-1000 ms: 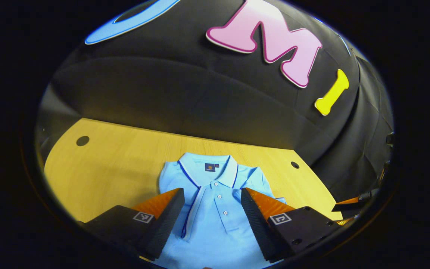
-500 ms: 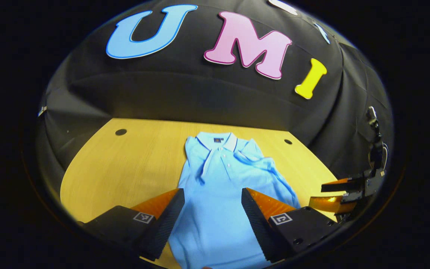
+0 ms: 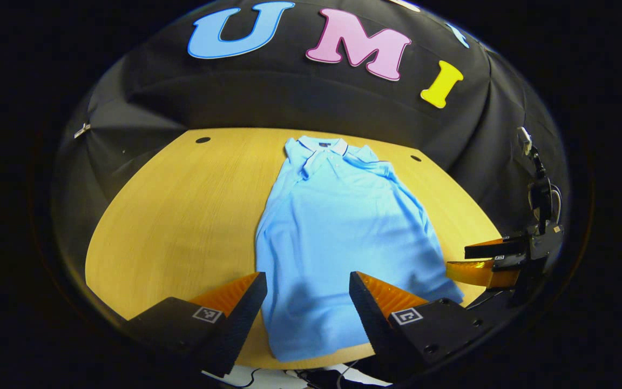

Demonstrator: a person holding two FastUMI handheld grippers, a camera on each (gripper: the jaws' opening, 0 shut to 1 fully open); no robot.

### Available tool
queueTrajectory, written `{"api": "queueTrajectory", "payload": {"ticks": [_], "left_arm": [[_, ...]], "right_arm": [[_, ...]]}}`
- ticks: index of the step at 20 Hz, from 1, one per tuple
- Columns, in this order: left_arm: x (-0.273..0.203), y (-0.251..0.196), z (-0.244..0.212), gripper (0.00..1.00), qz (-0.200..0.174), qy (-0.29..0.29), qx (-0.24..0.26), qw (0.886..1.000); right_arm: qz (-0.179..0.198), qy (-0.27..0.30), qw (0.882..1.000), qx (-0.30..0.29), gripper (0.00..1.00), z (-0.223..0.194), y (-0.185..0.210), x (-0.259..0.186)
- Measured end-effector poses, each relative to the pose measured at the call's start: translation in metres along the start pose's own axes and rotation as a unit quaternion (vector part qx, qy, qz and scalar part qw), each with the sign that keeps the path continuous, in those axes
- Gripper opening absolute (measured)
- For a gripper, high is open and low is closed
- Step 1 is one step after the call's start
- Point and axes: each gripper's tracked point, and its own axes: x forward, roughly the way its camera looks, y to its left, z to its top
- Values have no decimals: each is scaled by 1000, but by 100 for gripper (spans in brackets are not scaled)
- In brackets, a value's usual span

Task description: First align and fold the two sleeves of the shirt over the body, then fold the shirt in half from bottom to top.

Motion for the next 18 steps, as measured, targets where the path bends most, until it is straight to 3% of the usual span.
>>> {"api": "queueTrajectory", "payload": {"ticks": [7,12,13,14,15,16,17,18], "left_arm": [[0,12,-67,96,36,57,25,997],[4,11,-74,94,46,59,51,996],[4,7,-76,87,44,62,57,996],[6,2,-77,75,40,65,62,995],[7,-3,-76,69,34,66,67,995],[8,-6,-76,61,31,66,70,995],[8,-10,-75,39,29,65,74,995],[10,-14,-77,39,30,66,79,994]], "right_arm": [[-25,28,999,14,98,-52,-8,2],[-39,21,999,7,94,-57,-8,5],[-40,18,999,9,87,-55,-7,5],[-39,21,999,9,74,-57,-5,4],[-37,22,999,10,68,-56,-2,4],[-36,24,999,13,52,-56,2,7],[-36,27,999,13,44,-54,4,9],[-30,29,999,12,36,-55,8,9]]}}
